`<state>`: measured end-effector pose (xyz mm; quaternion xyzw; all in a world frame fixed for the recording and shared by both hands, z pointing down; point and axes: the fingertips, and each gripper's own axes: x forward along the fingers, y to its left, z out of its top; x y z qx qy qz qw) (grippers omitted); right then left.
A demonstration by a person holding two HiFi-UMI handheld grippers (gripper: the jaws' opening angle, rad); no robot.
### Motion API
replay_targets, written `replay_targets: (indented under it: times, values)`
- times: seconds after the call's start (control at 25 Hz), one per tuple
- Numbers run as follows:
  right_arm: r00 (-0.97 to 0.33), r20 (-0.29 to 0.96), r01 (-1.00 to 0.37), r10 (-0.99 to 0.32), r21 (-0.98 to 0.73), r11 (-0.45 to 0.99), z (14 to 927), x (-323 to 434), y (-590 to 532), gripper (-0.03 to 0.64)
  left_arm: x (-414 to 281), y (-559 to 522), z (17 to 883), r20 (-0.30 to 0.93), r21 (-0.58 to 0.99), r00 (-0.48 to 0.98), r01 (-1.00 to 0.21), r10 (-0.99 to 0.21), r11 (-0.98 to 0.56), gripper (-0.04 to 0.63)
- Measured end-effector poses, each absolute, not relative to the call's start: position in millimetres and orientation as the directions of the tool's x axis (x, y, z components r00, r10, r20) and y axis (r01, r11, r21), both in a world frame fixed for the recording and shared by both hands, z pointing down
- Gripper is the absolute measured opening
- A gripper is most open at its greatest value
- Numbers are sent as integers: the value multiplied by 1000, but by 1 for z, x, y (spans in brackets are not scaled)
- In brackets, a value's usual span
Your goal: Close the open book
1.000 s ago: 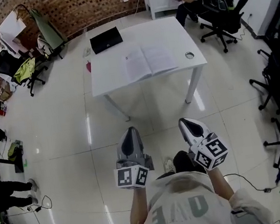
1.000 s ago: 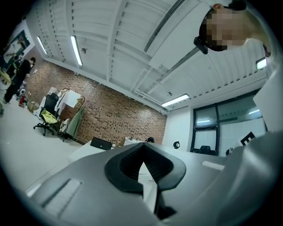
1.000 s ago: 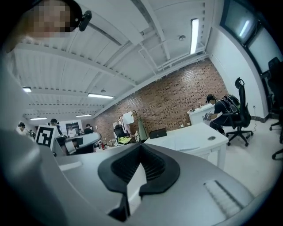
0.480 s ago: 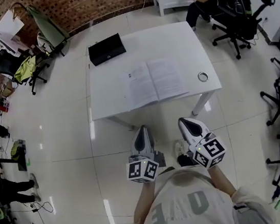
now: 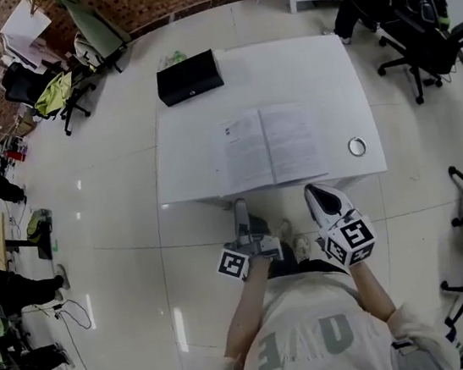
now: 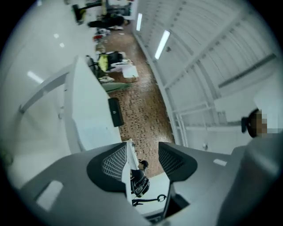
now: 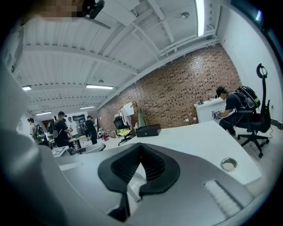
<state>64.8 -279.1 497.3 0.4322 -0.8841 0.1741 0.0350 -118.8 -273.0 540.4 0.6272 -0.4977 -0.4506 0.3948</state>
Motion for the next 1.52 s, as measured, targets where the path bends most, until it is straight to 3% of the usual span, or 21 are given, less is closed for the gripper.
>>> replay_targets:
  times: [0.2, 0.36, 0.48, 1.52]
  values:
    - [-614, 252, -785, -748, -295, 545, 516, 70, -292, 5, -119, -286, 619, 19, 1000, 28, 12, -999, 19, 246]
    - [-600, 262, -795, -756, -303, 526, 520, 75, -303, 5, -102, -293, 668, 142, 983, 70, 111, -987, 149, 250]
    - [-592, 269, -800, -760, -311, 513, 521, 73, -310, 5, -95, -300, 678, 191, 975, 113, 96, -975, 202, 249]
    - [-597, 315, -798, -738, -326, 507, 534, 60, -314, 5, -89, -328, 669, 165, 974, 128, 133, -978, 182, 212]
